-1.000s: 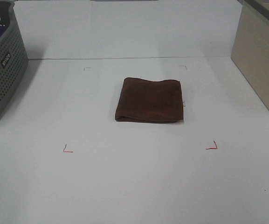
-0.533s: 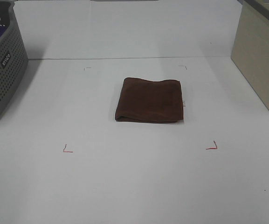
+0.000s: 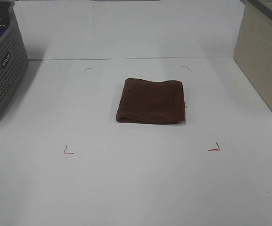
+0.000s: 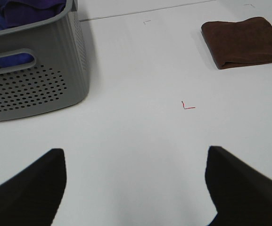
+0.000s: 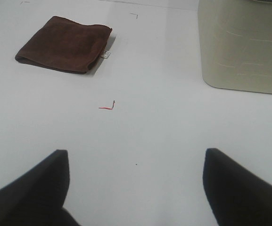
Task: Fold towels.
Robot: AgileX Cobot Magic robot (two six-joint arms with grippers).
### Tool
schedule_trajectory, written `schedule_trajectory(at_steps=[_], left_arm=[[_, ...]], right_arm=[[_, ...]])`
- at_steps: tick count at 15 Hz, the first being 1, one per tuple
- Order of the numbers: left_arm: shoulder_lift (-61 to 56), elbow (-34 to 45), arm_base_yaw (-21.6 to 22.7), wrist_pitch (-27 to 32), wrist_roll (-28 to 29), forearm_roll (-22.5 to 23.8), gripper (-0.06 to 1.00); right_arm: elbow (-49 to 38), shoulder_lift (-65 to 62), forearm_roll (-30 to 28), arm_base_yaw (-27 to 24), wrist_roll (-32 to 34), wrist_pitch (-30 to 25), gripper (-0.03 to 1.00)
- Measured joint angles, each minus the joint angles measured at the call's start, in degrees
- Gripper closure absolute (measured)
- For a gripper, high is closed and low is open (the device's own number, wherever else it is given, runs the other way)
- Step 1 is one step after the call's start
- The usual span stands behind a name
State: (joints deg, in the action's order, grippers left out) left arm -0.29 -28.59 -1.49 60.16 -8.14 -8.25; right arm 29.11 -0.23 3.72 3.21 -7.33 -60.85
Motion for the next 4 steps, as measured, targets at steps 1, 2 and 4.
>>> schedule_trajectory(at_steps=[1,2,4], left_arm=[[0.0,0.0,0.0,0.0,0.0,0.0,0.19],[0.0,0.0,0.0,0.0,0.0,0.0,0.19],[0.0,0.0,0.0,0.0,0.0,0.0,0.19]], right_arm=[[0.0,0.0,0.0,0.0,0.0,0.0,0.21],[0.0,0.0,0.0,0.0,0.0,0.0,0.21],[0.0,0.0,0.0,0.0,0.0,0.0,0.21]])
